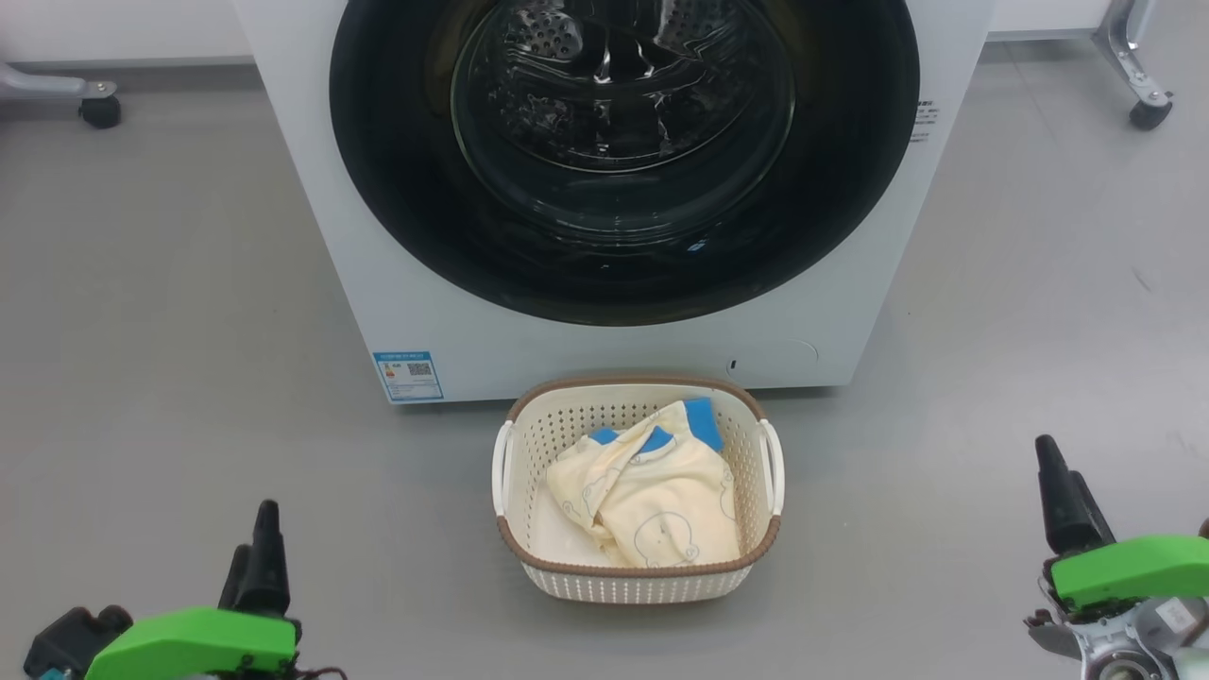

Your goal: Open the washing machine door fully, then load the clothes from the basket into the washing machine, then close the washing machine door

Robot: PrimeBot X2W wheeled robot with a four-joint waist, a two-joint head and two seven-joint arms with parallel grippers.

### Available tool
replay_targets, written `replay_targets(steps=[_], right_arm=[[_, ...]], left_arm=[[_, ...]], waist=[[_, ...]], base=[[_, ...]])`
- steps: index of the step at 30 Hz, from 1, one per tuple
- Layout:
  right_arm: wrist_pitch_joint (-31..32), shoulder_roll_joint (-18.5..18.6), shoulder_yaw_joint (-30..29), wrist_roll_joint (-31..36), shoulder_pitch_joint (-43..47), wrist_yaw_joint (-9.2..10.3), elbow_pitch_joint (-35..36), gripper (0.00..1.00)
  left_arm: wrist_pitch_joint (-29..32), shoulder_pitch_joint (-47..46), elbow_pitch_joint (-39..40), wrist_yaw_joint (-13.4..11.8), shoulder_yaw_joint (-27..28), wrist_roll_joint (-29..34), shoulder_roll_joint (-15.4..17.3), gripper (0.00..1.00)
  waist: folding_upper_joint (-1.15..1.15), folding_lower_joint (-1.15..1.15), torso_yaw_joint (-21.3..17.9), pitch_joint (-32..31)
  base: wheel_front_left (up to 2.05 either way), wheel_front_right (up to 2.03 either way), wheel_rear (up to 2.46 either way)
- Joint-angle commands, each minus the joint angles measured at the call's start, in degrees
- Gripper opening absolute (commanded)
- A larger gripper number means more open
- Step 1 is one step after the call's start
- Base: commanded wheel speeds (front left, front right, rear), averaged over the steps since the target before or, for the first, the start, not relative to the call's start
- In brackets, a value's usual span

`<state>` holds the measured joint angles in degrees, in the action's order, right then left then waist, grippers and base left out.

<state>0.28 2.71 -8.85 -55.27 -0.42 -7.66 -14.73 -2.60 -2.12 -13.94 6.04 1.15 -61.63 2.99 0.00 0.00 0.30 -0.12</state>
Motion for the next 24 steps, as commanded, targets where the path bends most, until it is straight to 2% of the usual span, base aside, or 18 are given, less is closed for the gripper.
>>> replay_targets(steps=[1,13,24], right_arm=[[-0.7,1.5,0.1,3.2,-3.1,0.07,2.6,1.00],[-1.5,1.4,0.9,14.0,-3.5,0.09,3.9,1.00],[-1.9,1.5,1.6,21.2,-3.7,0.11,5.1,1.00]], left_arm=[[-0.8,-3.3,2.5,0.1,0.5,3.0,1.2,1.00],[-2.9,-3.7,2.6,-0.5,-1.1,15.4,2.1,1.00],[-4.5,-4.3,1.5,-0.6,-2.7,23.0,2.6,1.00]], waist=[[0.00,0.00,0.0,0.0],[0.00,0.00,0.1,0.1],[0.00,0.00,0.3,0.0]], base=[[0.00,0.00,0.00],[0.00,0.00,0.00],[0.00,0.00,0.00]])
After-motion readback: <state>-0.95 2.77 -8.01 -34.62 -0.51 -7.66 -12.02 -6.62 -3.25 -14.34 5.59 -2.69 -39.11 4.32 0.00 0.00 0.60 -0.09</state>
